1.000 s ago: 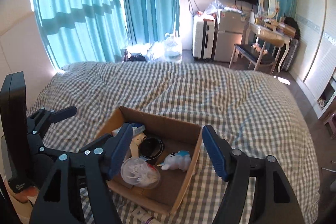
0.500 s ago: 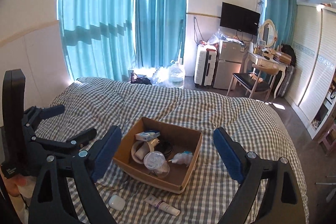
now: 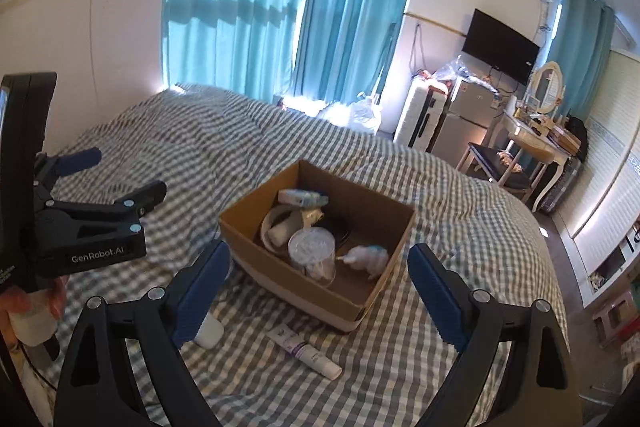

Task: Organize objects
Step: 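Withdraw both tools from the box toward the earbud case and toothpaste tube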

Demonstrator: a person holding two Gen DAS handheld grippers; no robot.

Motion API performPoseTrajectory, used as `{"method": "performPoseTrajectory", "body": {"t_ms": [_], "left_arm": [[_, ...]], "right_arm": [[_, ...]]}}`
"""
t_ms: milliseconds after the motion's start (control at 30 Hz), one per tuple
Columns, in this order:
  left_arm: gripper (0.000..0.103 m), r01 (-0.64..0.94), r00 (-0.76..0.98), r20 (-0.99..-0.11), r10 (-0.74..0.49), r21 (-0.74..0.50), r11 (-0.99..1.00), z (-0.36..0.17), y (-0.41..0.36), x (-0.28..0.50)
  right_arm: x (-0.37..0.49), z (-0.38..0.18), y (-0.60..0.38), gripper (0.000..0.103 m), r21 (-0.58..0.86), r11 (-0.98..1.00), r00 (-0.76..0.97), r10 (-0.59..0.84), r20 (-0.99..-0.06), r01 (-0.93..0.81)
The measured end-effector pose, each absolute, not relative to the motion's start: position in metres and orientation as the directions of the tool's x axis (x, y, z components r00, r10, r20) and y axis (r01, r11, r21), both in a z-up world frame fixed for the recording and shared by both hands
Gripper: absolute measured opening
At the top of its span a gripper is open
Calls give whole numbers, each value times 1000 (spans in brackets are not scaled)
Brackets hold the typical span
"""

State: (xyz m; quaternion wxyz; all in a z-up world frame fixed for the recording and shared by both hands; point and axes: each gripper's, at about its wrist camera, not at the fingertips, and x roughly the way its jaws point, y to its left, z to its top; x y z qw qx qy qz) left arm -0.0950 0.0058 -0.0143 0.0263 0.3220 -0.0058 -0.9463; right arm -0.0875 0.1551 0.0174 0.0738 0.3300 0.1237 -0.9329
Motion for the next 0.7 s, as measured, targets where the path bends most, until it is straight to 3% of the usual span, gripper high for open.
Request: {"method": "performPoseTrajectory", "body": {"t_ms": [367,700], "left_arm": [[102,13,-695,-717,-55,64,-998,-85,27,-102],[102,-66,-562,-827,-8,55,-996,-157,53,-99]], "right_arm": [[-103,-78,161,91,-131,-950,-614,-73,-786,282],[-122,-135,184,90,-107,-960,-513,-43,-857,258]]}}
